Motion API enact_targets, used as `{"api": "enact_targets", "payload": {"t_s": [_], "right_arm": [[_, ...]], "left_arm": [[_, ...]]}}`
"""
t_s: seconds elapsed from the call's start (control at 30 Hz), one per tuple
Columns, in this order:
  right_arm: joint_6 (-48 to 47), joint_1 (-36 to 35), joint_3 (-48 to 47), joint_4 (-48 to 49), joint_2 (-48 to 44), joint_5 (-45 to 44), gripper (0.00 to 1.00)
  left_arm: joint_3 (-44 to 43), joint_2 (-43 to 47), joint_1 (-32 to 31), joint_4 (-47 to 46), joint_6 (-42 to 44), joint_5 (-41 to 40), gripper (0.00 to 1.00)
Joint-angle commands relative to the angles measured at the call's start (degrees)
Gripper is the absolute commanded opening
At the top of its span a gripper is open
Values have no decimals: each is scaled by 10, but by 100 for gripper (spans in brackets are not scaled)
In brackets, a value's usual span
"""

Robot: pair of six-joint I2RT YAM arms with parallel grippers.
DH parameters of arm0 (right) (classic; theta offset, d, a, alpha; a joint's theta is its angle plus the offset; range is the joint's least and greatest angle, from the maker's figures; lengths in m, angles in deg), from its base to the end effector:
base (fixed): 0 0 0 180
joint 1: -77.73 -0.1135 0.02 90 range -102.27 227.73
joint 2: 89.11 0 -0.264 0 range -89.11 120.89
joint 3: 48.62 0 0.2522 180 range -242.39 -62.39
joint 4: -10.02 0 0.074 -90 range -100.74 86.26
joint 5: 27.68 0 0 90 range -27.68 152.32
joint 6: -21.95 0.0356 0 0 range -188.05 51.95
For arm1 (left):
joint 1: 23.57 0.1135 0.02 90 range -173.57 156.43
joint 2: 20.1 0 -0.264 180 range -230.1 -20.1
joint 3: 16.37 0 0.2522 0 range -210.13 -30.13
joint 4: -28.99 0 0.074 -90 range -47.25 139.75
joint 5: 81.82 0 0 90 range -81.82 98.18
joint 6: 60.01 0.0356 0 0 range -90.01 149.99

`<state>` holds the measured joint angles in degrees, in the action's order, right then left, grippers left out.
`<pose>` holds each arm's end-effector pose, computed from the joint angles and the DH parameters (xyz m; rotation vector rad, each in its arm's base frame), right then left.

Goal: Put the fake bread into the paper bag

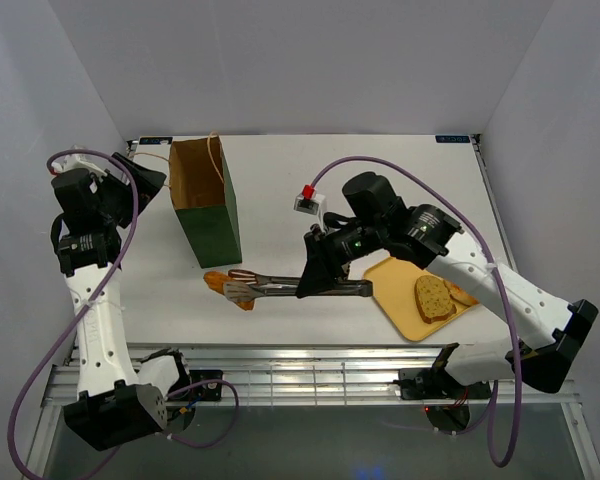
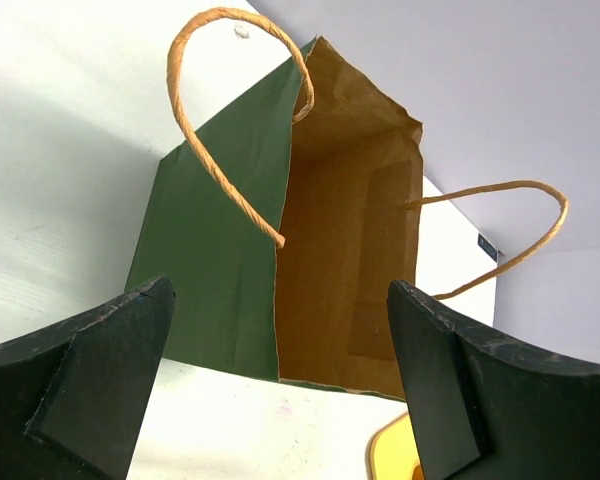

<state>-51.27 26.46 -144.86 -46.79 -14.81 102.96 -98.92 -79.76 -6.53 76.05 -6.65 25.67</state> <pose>0.1479 0.2215 0.4041 -1.1256 2.1004 1.4015 0.2111 0.0535 0.3952 -0.7253 1.8745 -0.5235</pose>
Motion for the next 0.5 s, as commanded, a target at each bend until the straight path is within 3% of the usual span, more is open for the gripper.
{"api": "enact_targets", "payload": {"t_s": [0.0, 0.23, 0.37, 0.47], "right_arm": [[17, -25, -37, 87, 20, 22, 40], [36, -42, -130, 156, 101, -5, 40], [27, -45, -224, 125, 172, -82, 40], [-1, -52, -366, 45, 244, -140, 41]], "left_arm": [[4, 41, 3, 12, -8, -46, 98], [-8, 76, 3, 32, -25, -95, 98], [-13, 111, 2, 49, -54, -165, 98], [-5, 148, 2, 49, -75, -223, 98]]}}
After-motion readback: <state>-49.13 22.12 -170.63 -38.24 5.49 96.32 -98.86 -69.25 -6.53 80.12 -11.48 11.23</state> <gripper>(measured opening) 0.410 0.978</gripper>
